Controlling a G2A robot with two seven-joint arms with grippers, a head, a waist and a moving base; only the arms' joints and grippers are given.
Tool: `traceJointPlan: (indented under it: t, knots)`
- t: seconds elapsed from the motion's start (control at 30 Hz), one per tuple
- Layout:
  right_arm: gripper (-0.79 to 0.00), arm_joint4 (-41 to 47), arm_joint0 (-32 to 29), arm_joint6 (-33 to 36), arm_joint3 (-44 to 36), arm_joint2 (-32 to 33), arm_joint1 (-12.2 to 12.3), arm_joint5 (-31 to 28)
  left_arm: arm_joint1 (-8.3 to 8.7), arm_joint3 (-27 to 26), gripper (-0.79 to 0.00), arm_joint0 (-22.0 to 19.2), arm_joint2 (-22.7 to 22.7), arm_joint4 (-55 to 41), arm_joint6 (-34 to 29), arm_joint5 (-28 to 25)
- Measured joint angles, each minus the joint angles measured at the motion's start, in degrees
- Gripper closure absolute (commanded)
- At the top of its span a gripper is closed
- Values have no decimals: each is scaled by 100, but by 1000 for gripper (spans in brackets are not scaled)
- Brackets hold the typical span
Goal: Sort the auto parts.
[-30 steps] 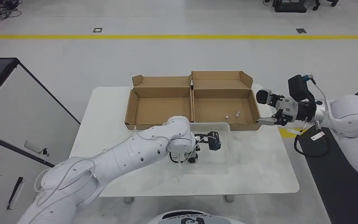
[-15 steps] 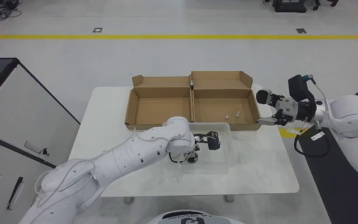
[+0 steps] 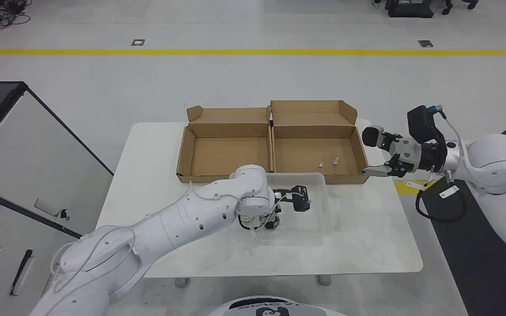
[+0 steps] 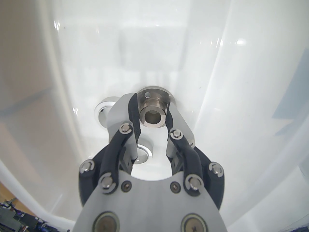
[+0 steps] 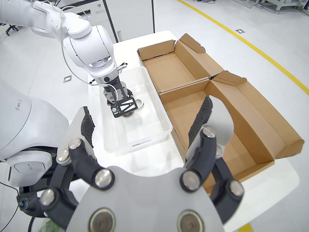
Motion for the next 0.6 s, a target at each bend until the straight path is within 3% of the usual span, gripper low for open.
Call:
traceJointPlan:
  t: [0.07, 0.1, 0.6]
  knots:
    - [-785, 0, 0, 0, 0, 0, 0, 0, -5, 10, -154, 14, -7, 4, -4, 3]
    - [-785, 0, 0, 0, 0, 0, 0, 0, -9, 12, -9, 24, -10, 10, -5, -1]
    - [-785, 0, 0, 0, 0, 0, 0, 0, 87, -265, 0, 58, -293, 173, -43, -140]
